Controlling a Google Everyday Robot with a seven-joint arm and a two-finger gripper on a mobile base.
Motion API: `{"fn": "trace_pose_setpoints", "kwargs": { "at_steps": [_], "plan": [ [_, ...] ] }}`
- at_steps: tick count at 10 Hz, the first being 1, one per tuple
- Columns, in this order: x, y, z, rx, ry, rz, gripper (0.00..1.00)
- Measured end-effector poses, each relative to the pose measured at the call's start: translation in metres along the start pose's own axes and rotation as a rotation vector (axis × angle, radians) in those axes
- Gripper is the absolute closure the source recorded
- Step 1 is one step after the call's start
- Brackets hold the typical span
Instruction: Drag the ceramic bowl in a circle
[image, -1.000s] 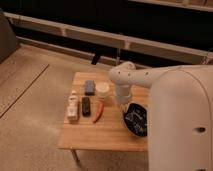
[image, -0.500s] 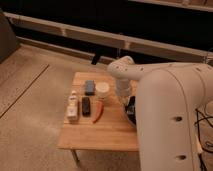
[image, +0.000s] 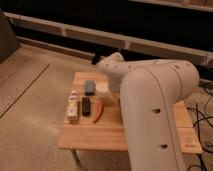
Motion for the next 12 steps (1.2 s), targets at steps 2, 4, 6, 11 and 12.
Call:
{"fn": "trace_pose_setpoints", "kwargs": {
  "at_steps": [2,4,6,11,12],
  "plan": [
    [0.001,0.023,-0.006,-0.026,-0.019,-0.032,1.0],
    [0.009,0.058,-0.011,-0.084,-0.033,-0.057,1.0],
    [0.023,0.091,-0.013,-0.129,-0.029,-0.086,1.0],
    [0.05,0.133,-0.02,-0.205,-0.022,-0.112,1.0],
    [0.053,0.135,-0.021,-0.212,-0.021,-0.111,1.0]
  ]
}}
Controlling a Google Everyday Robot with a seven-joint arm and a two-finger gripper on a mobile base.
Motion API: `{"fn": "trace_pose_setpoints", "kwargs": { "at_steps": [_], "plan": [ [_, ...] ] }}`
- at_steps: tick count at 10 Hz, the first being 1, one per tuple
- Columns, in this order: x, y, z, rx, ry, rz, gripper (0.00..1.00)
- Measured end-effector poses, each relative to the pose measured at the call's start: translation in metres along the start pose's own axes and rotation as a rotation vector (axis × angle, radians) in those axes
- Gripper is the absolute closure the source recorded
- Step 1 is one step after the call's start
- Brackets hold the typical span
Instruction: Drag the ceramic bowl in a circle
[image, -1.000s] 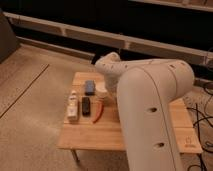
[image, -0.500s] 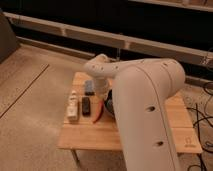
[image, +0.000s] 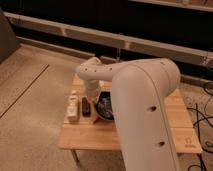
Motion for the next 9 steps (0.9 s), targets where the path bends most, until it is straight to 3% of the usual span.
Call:
{"fn": "trace_pose_setpoints", "kwargs": {
  "at_steps": [3,5,9],
  "plan": [
    [0.004,0.002,-0.012,-0.027,-0.021,0.013,1.0],
    [0.012,-0.002,-0.031,-0.051,-0.06,0.027,1.0],
    [0.041,-0.035,-0.046,-0.067,-0.094,0.084,1.0]
  ]
}}
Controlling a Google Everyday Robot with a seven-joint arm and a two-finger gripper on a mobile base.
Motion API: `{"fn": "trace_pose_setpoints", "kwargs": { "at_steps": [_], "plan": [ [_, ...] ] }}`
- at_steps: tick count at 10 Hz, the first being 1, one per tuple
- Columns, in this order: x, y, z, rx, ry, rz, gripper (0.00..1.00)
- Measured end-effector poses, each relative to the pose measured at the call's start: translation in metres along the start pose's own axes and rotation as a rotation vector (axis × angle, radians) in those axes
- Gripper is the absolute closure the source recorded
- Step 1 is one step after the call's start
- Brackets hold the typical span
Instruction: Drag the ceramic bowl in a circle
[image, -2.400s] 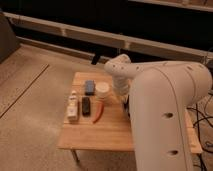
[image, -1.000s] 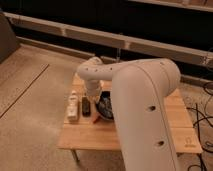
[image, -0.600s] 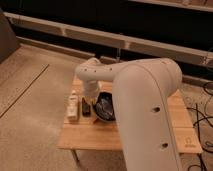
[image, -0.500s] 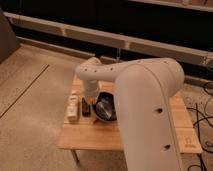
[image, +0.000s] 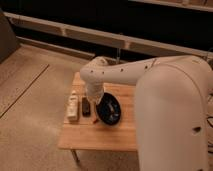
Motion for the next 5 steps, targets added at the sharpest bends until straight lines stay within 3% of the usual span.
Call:
{"fn": "trace_pose_setpoints", "kwargs": {
  "at_steps": [5],
  "plan": [
    [0.025,-0.048,-0.005,0.022,0.004,0.08,1.0]
  ]
}}
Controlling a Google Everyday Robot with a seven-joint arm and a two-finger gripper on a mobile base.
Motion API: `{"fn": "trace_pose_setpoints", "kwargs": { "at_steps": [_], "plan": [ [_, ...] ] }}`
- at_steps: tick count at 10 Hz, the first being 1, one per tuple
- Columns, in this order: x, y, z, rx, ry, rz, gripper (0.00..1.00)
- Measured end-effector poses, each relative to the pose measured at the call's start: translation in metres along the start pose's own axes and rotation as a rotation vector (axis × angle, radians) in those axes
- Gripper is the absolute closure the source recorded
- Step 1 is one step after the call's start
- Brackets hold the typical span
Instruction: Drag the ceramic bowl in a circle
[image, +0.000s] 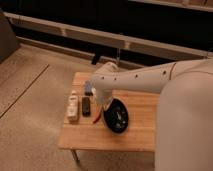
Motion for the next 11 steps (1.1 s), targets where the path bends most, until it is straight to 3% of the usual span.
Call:
{"fn": "trace_pose_setpoints", "kwargs": {
  "at_steps": [4,8,10,11],
  "plan": [
    [0.002,-0.055,0.012,0.065,0.059,0.111,1.0],
    [-0.019,-0.101,0.02,0.118,0.107,0.183,1.0],
    [-0.036,-0.122,0.02,0.19,0.106,0.163,1.0],
    [-0.053,-0.13,0.018,0.245,0.097,0.131,1.0]
  ]
}}
